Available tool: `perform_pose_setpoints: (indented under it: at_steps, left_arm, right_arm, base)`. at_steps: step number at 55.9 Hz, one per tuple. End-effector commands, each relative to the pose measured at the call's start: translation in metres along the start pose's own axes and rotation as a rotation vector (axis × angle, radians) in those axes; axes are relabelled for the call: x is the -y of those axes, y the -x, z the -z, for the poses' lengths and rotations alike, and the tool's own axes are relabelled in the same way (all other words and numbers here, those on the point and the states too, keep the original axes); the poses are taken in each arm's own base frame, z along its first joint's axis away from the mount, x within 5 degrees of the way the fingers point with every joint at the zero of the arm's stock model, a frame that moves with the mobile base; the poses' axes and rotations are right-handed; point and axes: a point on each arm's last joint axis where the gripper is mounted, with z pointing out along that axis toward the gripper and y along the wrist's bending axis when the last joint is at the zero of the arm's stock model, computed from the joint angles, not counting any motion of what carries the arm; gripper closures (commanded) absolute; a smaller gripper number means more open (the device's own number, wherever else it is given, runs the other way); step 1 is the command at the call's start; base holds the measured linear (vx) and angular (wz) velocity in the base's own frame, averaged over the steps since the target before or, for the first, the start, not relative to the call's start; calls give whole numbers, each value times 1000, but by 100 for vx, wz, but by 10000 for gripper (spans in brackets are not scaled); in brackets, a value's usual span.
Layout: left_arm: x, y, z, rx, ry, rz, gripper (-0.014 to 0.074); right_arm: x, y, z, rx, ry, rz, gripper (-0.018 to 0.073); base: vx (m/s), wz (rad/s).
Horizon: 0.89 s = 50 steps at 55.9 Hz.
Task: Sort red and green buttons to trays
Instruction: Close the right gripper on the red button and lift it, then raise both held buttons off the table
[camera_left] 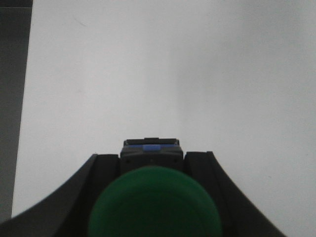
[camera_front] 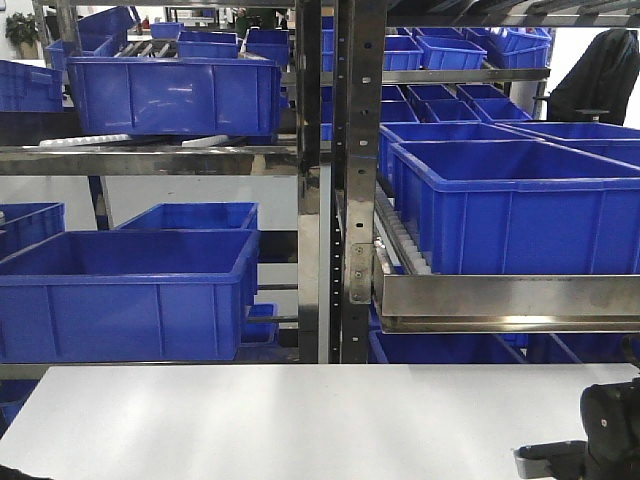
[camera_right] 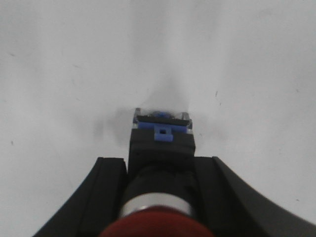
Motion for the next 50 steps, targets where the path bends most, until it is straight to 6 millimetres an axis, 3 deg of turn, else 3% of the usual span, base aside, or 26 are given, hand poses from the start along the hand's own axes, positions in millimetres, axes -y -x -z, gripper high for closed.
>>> perform_pose_setpoints:
  at_steps: [1, 16, 24, 38, 50]
  left_arm:
    - [1, 15, 16, 122, -11, 8, 602]
    - [1, 16, 18, 133, -12, 8, 602]
    - [1, 18, 29, 175, -15, 10, 602]
    - [3, 22, 75, 356, -54, 53, 602]
    - [3, 19, 120, 533, -76, 28, 602]
  right_arm:
    - [1, 0, 18, 33, -6, 0, 328]
    - [0, -2, 23, 40, 5, 6, 566]
    - [-4, -6, 45, 125, 55, 11, 573]
    - [-18, -16, 119, 545, 182, -10, 569]
    - [-32, -44, 184, 895, 155, 81, 568]
  base:
    - [0, 0]
    - [0, 0]
    - [0, 0]
    - [0, 0]
    - [0, 0]
